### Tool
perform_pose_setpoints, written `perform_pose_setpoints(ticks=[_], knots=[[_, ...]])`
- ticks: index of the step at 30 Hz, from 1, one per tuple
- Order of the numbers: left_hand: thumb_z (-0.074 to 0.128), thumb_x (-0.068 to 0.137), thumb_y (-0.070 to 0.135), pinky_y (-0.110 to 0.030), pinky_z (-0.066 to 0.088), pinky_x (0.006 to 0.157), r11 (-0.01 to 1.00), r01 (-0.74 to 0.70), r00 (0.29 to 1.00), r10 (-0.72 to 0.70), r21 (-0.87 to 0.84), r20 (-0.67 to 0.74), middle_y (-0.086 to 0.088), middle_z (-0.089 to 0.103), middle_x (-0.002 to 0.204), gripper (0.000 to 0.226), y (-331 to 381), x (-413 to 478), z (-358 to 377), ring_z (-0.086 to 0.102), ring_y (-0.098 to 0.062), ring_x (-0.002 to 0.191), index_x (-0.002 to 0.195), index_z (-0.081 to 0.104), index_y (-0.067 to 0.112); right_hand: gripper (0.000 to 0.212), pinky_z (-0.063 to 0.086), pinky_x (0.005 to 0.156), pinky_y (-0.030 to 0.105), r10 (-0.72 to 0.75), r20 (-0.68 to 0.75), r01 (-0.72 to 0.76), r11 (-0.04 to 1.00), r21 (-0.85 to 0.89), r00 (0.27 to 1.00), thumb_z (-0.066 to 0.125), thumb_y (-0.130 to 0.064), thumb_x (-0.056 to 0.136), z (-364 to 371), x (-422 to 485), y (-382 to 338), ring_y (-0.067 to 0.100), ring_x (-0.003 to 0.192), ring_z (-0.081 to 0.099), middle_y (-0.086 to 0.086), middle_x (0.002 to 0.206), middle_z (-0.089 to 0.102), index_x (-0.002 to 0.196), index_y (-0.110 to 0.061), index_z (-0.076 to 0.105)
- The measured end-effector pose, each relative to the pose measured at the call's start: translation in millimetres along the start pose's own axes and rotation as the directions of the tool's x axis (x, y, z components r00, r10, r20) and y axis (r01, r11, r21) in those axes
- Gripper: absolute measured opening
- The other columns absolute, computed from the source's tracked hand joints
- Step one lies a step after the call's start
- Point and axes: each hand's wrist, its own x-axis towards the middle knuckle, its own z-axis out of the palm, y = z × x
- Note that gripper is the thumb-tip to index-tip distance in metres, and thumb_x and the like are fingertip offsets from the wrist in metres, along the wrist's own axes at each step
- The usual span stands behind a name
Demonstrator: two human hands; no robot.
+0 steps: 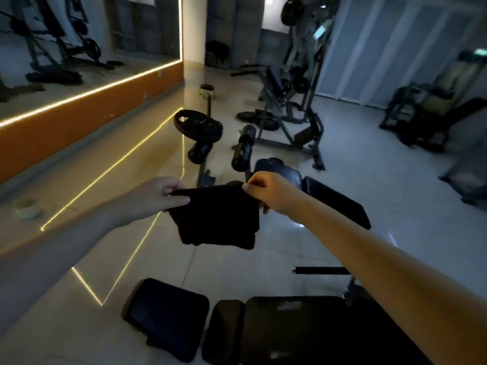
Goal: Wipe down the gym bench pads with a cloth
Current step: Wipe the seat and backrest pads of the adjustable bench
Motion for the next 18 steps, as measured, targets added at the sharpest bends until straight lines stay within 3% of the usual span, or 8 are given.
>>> perform_pose_setpoints(ticks=[2, 6, 10, 14, 18], knots=[[0.062, 0.093, 0.023, -0.017, 0.042, 0.07, 1.0, -0.019, 0.999, 0.018, 0.023, 0.051, -0.003, 0.067, 0.097, 0.014, 0.7, 23.3, 2.0, 0.062, -0.013, 0.089, 0.101, 0.064, 0.013, 0.02, 0.051, 0.057, 0.023, 0.058, -0.058, -0.058, 0.998, 0.004, 0.997, 0.054, -0.025, 0.098, -3.4, 0.4, 9.8, 0.013, 0.068, 0.057, 0.002, 0.079, 0.059, 0.098, -0.006, 0.06], [0.064, 0.091, 0.022, -0.023, 0.045, 0.072, 0.992, -0.093, 0.985, 0.079, 0.085, 0.153, -0.005, 0.066, 0.093, 0.005, 7.1, 62.8, 29.0, 0.062, -0.017, 0.088, 0.094, 0.065, 0.019, 0.012, 0.055, 0.067, 0.029, 0.185, -0.155, -0.185, 0.983, 0.017, 0.97, 0.058, -0.024, 0.096, -10.9, -15.8, 42.8, 0.017, 0.083, 0.061, -0.001, 0.086, 0.062, 0.086, -0.019, 0.058], [0.068, 0.088, 0.021, -0.029, 0.048, 0.075, 0.981, -0.162, 0.957, 0.128, 0.111, 0.262, -0.006, 0.067, 0.093, 0.006, 8.3, 88.4, 77.5, 0.064, -0.022, 0.088, 0.093, 0.065, 0.023, 0.016, 0.056, 0.075, 0.032, 0.272, -0.225, -0.288, 0.957, -0.041, 0.936, 0.059, -0.022, 0.095, -21.6, -42.3, 81.6, 0.018, 0.091, 0.062, 0.006, 0.099, 0.065, 0.102, -0.009, 0.063], [0.071, 0.085, 0.014, -0.013, 0.047, 0.067, 0.957, -0.254, 0.916, 0.191, 0.143, 0.353, -0.001, 0.067, 0.093, 0.011, -1.4, 109.6, 151.0, 0.063, -0.011, 0.083, 0.094, 0.066, 0.019, 0.015, 0.045, 0.067, 0.021, 0.318, -0.287, -0.358, 0.928, -0.099, 0.904, 0.061, -0.022, 0.094, -20.7, -71.1, 143.4, 0.006, 0.076, 0.056, -0.002, 0.086, 0.061, 0.103, -0.01, 0.064], [0.068, 0.086, 0.006, -0.011, 0.047, 0.054, 0.93, -0.339, 0.876, 0.259, 0.14, 0.406, -0.002, 0.063, 0.083, 0.012, -33.0, 132.2, 248.0, 0.061, -0.009, 0.068, 0.083, 0.062, 0.016, 0.013, 0.054, 0.057, 0.032, 0.444, -0.322, -0.481, 0.876, -0.042, 0.836, 0.061, -0.018, 0.094, 1.8, -94.7, 230.4, 0.019, 0.057, 0.064, 0.01, 0.075, 0.065, 0.099, -0.006, 0.061]])
